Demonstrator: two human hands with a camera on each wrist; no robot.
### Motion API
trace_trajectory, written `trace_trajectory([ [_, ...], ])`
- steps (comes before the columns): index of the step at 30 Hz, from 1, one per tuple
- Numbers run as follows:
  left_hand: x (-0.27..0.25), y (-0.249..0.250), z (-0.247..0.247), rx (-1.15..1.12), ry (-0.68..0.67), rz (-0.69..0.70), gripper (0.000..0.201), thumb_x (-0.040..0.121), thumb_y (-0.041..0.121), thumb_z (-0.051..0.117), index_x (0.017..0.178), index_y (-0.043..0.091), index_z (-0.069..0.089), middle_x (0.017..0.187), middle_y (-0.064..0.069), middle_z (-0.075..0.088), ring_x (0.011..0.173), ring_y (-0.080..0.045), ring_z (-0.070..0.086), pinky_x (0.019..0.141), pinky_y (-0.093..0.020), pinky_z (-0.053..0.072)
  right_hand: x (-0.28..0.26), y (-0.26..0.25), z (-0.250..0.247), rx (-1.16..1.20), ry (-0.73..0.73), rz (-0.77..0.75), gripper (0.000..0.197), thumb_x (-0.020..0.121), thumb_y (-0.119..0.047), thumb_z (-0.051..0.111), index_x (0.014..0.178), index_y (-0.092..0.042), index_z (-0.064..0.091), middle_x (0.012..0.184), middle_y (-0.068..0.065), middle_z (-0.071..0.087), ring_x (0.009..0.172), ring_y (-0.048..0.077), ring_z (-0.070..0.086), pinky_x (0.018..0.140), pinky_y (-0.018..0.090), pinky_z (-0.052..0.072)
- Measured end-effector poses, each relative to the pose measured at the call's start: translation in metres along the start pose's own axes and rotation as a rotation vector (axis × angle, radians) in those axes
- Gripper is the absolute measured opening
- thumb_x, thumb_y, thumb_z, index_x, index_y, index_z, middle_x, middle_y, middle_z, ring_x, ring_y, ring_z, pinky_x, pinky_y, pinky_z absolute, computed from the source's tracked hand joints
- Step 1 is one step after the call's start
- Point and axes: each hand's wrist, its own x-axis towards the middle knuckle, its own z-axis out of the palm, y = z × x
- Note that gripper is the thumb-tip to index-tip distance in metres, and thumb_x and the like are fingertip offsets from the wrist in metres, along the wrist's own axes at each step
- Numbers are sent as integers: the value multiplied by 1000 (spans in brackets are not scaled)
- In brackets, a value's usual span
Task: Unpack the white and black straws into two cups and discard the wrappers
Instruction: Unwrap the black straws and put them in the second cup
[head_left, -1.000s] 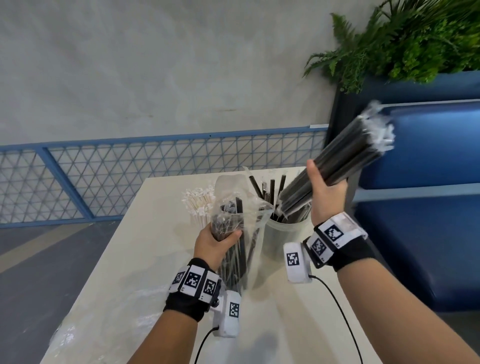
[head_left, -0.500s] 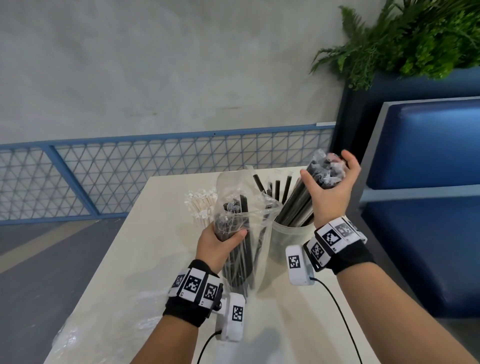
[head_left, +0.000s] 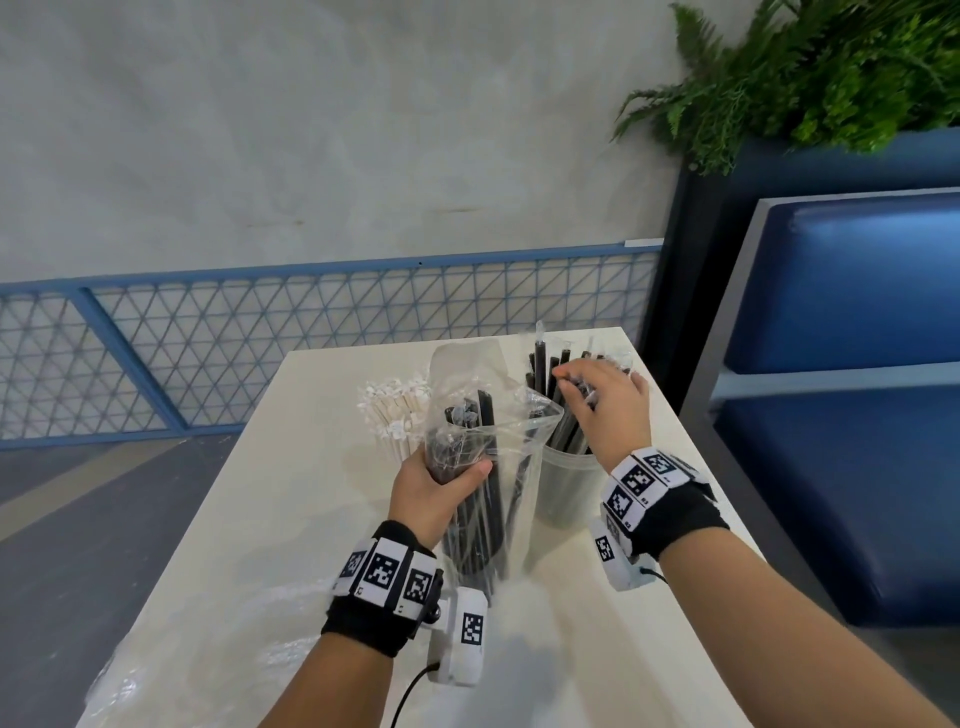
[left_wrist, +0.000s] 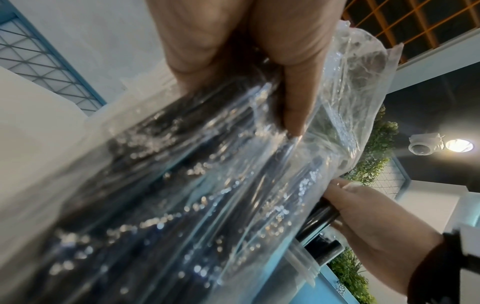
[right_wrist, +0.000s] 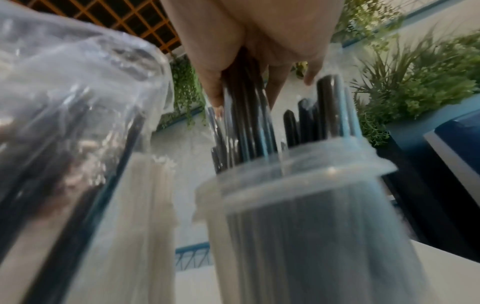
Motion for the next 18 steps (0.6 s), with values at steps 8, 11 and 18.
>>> trace_trajectory([
  [8, -1, -2, -2, 13, -7, -9, 32, 72, 17, 77, 102, 11, 66, 95, -1, 72, 92, -15, 67, 85, -30, 51, -15, 10, 4, -187, -228, 90, 34, 94, -41, 45, 125, -33, 53, 139, -12, 47, 140, 7, 25, 113, 43, -5],
  [11, -3, -1, -2, 20, -18, -2, 34, 71, 18, 77, 102, 12, 66, 95, -1, 72, 93, -15, 67, 85, -30, 51, -18, -7, -8, 34, -37, 80, 39, 91, -40, 53, 127, -26, 51, 137, -7, 47, 131, 12, 38, 113, 49, 13],
  [18, -7, 5, -1, 55, -34, 62, 35, 72, 17, 76, 103, 9, 65, 94, -3, 72, 90, -14, 67, 80, -23, 52, -47, -51, -17, 360, 9, -45, 16, 89, -10, 59, 103, -12, 65, 96, 0, 66, 85, 3, 59, 78, 10, 46],
])
